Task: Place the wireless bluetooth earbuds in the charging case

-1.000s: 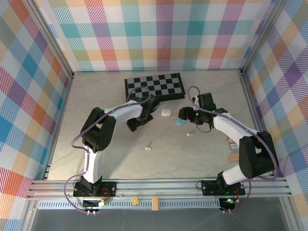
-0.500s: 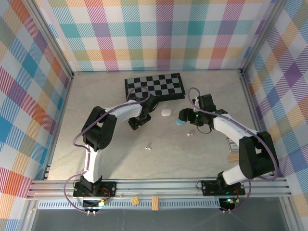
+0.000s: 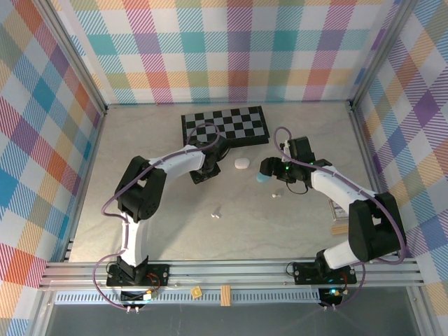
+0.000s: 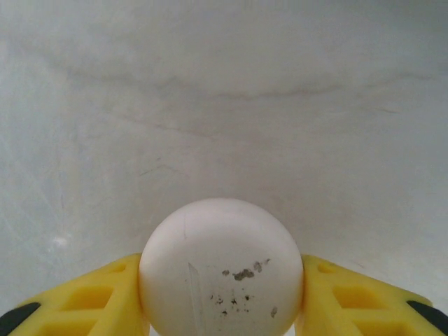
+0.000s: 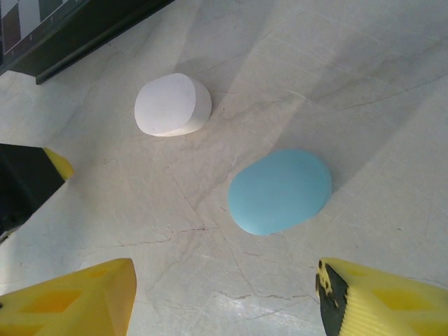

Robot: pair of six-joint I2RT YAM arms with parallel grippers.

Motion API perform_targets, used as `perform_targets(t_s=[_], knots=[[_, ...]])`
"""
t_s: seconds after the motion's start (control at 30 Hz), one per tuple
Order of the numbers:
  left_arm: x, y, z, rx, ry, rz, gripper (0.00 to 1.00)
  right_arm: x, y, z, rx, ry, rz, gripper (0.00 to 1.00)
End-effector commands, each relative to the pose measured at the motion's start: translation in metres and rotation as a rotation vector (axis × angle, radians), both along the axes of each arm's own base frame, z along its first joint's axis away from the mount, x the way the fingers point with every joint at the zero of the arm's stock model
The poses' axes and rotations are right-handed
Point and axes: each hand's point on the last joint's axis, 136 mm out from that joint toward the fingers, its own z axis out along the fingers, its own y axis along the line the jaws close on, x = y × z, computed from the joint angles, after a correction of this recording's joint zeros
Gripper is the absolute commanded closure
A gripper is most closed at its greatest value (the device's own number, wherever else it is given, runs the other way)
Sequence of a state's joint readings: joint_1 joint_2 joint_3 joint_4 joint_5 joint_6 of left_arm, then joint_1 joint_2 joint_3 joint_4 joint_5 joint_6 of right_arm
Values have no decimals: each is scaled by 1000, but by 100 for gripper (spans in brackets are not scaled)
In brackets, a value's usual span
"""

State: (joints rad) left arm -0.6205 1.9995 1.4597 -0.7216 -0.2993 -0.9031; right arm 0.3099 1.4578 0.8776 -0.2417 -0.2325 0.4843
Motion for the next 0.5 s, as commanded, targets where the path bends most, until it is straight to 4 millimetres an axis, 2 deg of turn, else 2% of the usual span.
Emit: perform_targets(t_s=[0.0,0.07,0.27,0.37,0.47], knots=[[3,-21,45,19,-112,-281,54,1,5,27,50,-60,49,31],[2,-26,59,69,-154,-387,54,-2,9,37,83,-70,80,31],[-16,-60,99,109,-286,-749,58,-12,21,74,209,-96,185,31],[-36,-87,122,103,-398,-961,66,-18,26,95,258,-111,237,31],[-51,-104,141,146,-512,-1093,68,-25,32,112,301,-123,293,31]])
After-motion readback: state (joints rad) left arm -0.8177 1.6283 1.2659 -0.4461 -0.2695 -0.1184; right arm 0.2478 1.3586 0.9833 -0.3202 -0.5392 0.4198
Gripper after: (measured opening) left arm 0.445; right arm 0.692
